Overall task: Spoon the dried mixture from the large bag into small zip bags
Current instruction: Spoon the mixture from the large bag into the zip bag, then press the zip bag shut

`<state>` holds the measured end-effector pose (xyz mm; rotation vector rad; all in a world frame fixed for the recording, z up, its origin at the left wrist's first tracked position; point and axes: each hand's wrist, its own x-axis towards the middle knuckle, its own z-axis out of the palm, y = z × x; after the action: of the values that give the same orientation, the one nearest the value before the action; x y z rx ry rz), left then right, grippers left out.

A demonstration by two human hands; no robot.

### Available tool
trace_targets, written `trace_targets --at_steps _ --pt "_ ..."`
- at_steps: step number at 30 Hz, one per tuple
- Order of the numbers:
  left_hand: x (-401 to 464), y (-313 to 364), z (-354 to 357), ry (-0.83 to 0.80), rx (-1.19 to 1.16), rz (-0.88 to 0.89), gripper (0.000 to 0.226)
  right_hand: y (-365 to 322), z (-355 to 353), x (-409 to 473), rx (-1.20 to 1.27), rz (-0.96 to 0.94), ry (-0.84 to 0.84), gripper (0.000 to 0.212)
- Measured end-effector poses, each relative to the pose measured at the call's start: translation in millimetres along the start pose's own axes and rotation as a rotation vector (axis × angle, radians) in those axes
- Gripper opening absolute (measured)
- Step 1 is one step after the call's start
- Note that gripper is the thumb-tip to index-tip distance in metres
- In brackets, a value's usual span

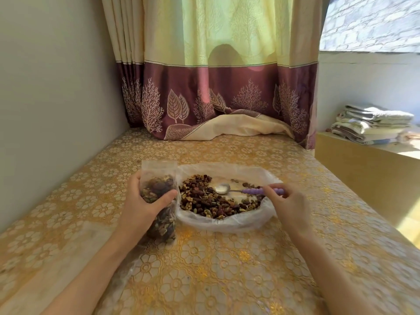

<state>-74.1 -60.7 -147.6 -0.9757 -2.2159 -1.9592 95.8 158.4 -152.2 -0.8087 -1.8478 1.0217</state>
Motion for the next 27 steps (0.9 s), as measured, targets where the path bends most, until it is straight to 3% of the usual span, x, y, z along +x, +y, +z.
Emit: trace_targets --at_steps 4,8,10,13,16,21,27 --pt "6 9 -3 -0.045 -0.038 -0.078 0.080 4 -5 -4 0.012 0.060 -0.077 0.016" --pt "14 23 -9 -0.169 -0.087 -0.129 0.075 -5 -7 -9 -0.258 -0.040 0.095 0.016" --pt "17 30 -7 -0.180 -0.102 -0.113 0.082 -17 -5 -18 -0.177 -0.180 0.138 0.008" --pt "19 42 1 -0.163 -0.123 -0.090 0.072 -33 7 -37 0.018 -0.281 -0.086 0.018" --pt "18 42 11 -0.122 -0.160 -0.091 0.085 -38 29 -52 0.075 -0.232 -0.336 0.011" --pt "9 41 25 -0.105 -0.181 -0.064 0.090 -51 64 -49 0.034 -0.142 -0.571 0.068" --pt "7 41 18 -0.367 -0.354 -0.077 0.099 -46 68 -45 0.232 -0.152 -0.611 0.034"
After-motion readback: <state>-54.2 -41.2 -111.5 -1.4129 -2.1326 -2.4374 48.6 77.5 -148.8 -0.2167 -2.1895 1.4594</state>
